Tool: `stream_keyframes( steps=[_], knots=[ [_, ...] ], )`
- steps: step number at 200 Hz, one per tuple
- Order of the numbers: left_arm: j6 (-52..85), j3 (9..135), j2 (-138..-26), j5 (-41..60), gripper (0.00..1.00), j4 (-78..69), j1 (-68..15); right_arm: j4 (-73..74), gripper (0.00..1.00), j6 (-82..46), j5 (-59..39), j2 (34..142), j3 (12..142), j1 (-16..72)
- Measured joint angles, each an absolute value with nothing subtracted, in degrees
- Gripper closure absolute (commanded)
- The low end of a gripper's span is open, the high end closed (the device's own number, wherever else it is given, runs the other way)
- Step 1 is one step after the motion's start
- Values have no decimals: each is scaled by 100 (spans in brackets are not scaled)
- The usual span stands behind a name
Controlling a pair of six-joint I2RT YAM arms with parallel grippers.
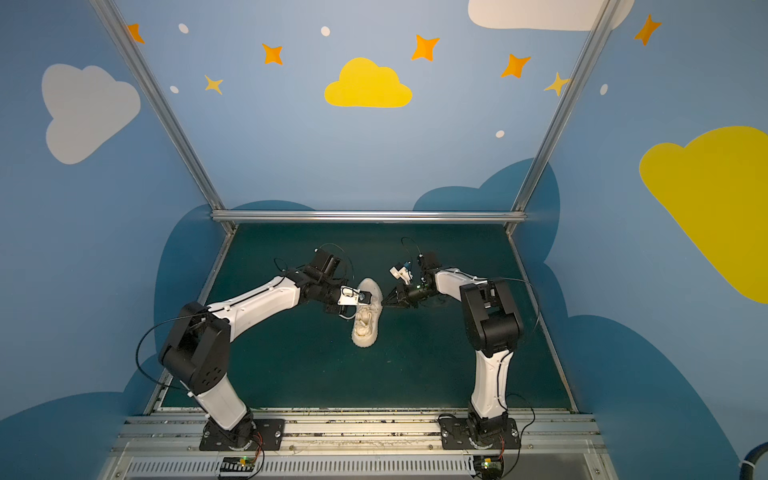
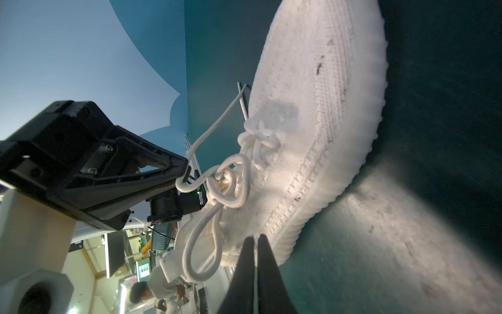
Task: Tie the shoes
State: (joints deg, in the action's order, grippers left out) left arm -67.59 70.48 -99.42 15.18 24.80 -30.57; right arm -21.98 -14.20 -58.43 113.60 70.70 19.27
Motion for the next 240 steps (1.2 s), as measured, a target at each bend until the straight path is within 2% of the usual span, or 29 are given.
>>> stream_keyframes(
  steps=[240],
  knots=[
    [-6751,6967,-9942,1520,96,2480,-3192,-1269,97,-1968,-6114,11063,6593,2298]
  ],
)
